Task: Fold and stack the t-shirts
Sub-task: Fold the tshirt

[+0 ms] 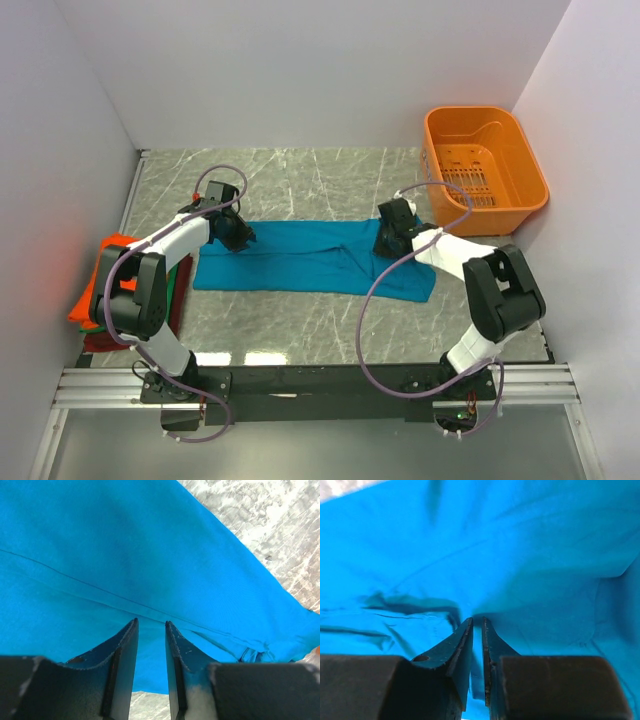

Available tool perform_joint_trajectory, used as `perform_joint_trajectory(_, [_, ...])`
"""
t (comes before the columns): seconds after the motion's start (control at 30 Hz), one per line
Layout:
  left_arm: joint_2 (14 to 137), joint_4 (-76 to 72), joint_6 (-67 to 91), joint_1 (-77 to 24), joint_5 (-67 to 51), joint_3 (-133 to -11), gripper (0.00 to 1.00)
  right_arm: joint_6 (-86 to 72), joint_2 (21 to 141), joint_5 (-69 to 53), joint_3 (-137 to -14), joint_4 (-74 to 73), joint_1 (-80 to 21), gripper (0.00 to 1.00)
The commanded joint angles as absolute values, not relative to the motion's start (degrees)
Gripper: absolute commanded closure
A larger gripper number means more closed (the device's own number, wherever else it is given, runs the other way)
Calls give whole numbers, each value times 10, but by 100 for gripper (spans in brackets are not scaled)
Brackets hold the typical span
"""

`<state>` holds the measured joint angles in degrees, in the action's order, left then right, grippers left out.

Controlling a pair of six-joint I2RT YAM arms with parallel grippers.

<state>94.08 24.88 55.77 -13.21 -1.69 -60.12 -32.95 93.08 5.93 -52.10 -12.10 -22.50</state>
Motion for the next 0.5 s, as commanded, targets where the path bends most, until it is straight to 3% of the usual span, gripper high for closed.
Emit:
perform_joint_trajectory(0.0, [912, 249, 559, -134, -12, -600, 67, -328, 934, 63, -528, -111, -228, 81])
perform_joint_trajectory(0.47, [907, 254, 562, -134, -9, -602, 67, -309, 897, -112, -488, -26, -256, 82])
